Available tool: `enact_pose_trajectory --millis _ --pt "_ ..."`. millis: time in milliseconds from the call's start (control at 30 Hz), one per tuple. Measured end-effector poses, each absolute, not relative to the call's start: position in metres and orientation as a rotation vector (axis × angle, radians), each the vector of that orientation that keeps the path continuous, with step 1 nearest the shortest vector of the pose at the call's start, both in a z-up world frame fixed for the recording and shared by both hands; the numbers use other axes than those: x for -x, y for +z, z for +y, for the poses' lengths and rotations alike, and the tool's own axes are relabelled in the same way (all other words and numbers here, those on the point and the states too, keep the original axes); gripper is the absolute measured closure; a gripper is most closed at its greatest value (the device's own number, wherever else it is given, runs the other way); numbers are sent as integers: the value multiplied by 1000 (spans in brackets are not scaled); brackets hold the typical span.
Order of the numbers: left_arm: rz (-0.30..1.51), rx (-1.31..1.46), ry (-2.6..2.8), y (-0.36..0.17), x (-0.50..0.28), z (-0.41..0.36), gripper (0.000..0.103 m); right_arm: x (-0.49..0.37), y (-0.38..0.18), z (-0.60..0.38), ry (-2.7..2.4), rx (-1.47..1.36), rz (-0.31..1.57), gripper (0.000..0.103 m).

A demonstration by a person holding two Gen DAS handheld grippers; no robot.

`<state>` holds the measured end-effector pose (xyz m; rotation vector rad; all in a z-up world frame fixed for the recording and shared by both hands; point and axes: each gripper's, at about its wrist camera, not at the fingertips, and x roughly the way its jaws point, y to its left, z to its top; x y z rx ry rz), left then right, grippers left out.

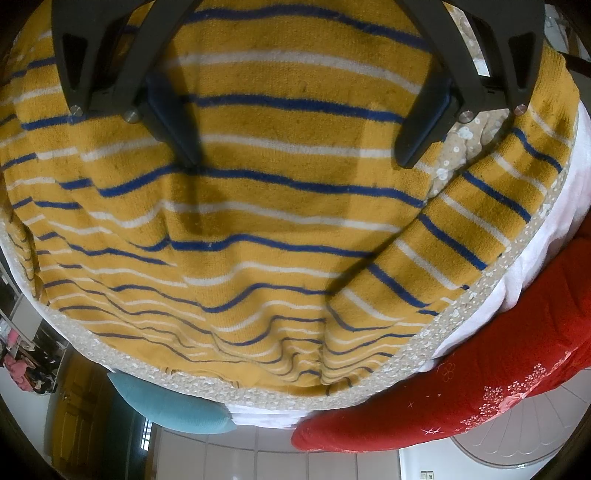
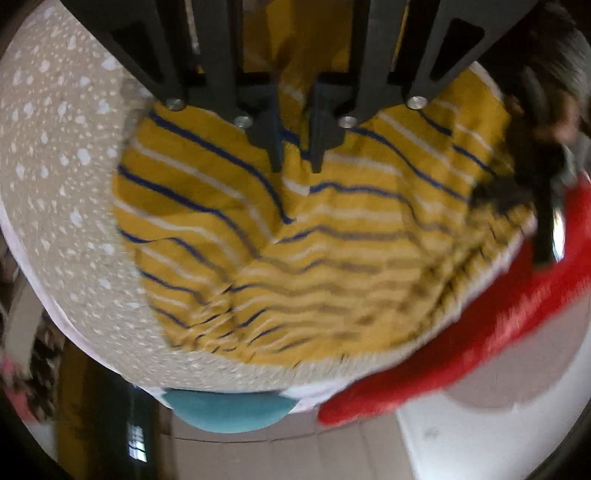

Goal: Fold small clothes

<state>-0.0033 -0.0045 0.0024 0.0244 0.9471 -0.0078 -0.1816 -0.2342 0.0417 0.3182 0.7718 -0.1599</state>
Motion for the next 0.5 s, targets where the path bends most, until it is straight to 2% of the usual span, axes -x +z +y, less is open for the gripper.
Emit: enact_pose_trajectory --millis 167,300,400,500 --pt "950 -29 -10 2 4 -3 0 216 73 -286 -381 -344 668 92" --pt "945 -31 -9 2 4 -2 0 236 89 -331 -817 -199 666 90" --pt "944 -32 -6 4 4 -2 0 246 94 -354 -1017 -166 684 82" --pt "946 -31 -6 6 5 -2 0 255 99 -350 -873 -296 622 55"
